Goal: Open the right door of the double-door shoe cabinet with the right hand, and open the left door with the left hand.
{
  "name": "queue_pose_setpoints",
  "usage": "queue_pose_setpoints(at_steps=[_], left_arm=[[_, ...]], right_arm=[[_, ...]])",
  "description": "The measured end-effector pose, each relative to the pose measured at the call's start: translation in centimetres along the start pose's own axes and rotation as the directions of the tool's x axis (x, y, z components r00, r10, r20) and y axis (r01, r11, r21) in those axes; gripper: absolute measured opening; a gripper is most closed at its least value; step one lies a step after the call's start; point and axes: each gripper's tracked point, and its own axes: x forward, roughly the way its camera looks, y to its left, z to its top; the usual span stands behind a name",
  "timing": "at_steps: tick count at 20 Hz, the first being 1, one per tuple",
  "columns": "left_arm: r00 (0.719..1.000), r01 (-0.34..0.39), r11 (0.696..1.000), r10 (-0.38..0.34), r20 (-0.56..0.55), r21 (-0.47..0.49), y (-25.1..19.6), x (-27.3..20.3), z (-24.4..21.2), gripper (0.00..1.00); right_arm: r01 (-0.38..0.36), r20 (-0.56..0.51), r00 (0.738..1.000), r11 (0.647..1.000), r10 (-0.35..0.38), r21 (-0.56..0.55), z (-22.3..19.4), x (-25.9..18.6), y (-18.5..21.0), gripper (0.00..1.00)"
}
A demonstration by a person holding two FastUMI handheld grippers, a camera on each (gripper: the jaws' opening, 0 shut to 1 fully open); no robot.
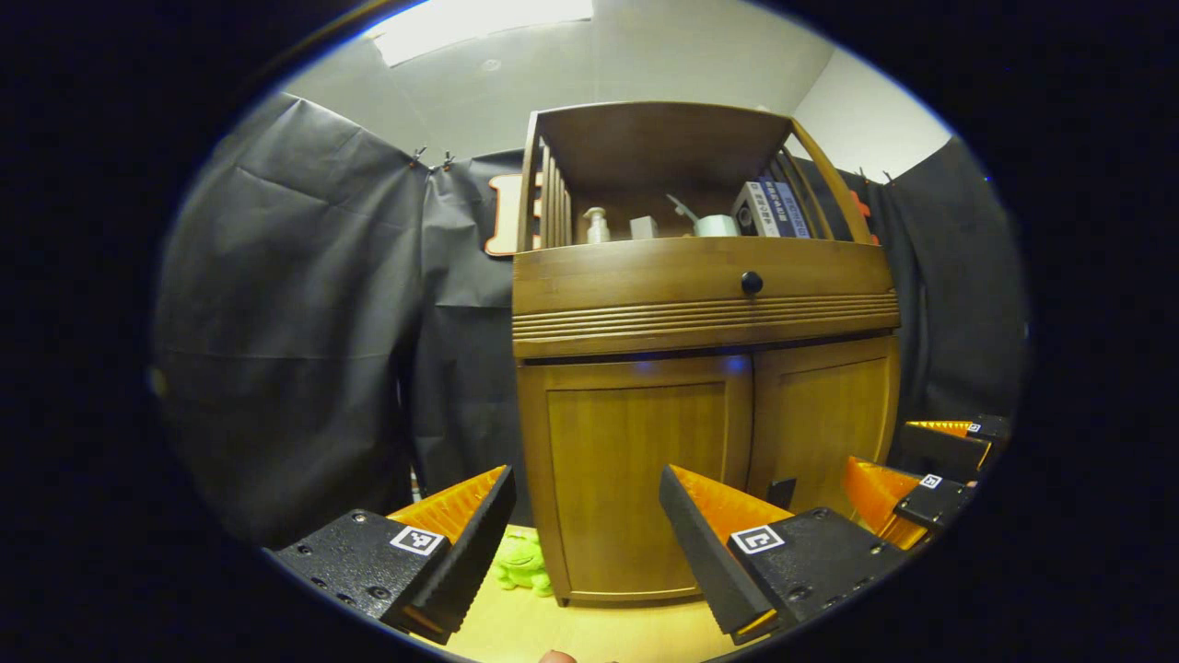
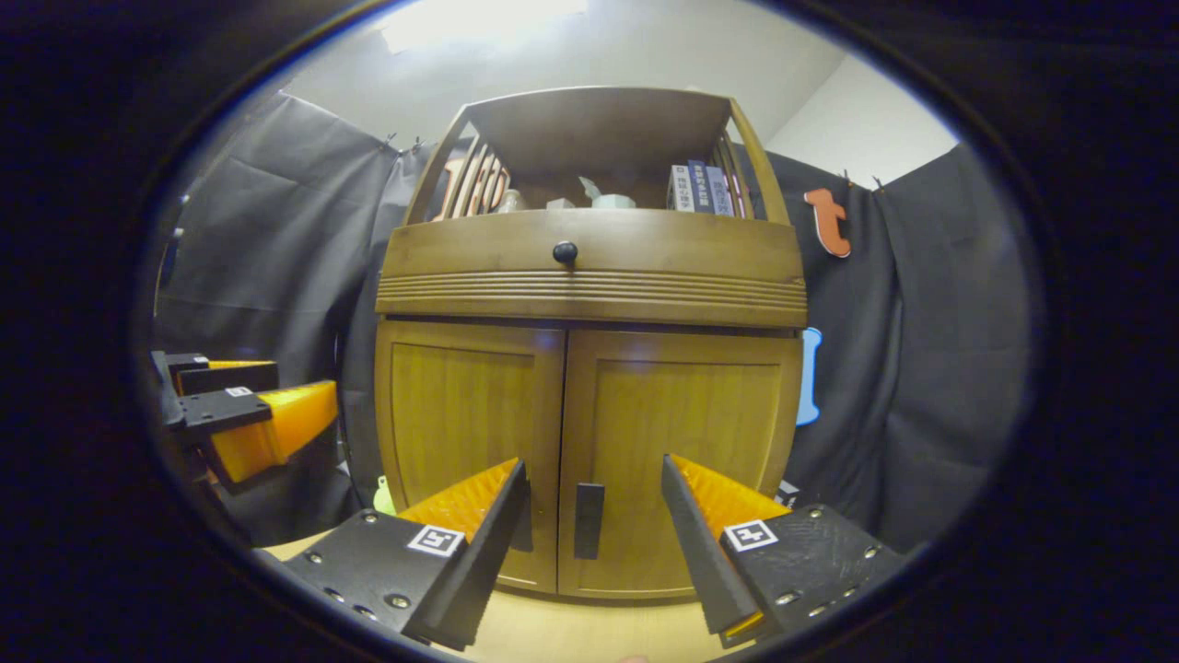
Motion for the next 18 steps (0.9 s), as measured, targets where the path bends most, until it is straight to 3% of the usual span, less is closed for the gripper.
queue_pose_setpoints(at_steps=[6, 10, 11, 14, 18], left_arm=[[0.988, -0.153, 0.988, 0.154, -0.02, 0.015, 4.9, -1.6, -0.6, 0.98], [0.97, -0.24, 0.97, 0.241, -0.029, 0.029, 7.9, -2.9, -0.9, 0.97], [0.965, -0.26, 0.965, 0.261, -0.03, 0.031, 8.6, -3.3, -0.9, 0.97], [0.953, -0.297, 0.954, 0.298, -0.048, 0.03, 10.4, -4.0, -1.6, 0.97], [0.937, -0.34, 0.94, 0.342, -0.068, 0.035, 12.3, -4.6, -2.4, 0.97]], right_arm=[[-0.015, -0.054, 0.998, 1.0, 0.014, -0.011, -1.9, 4.5, 0.3, 0.87], [0.006, -0.148, 0.989, 1.0, -0.01, -0.023, -6.0, 7.6, 0.2, 0.84], [0.001, -0.171, 0.985, 1.0, -0.003, -0.01, -6.9, 8.2, 0.5, 0.88], [0.004, -0.231, 0.973, 1.0, 0.002, 0.025, -9.0, 9.9, 0.6, 0.84], [0.014, -0.307, 0.952, 0.999, -0.003, 0.032, -11.1, 11.9, 0.6, 0.87]])
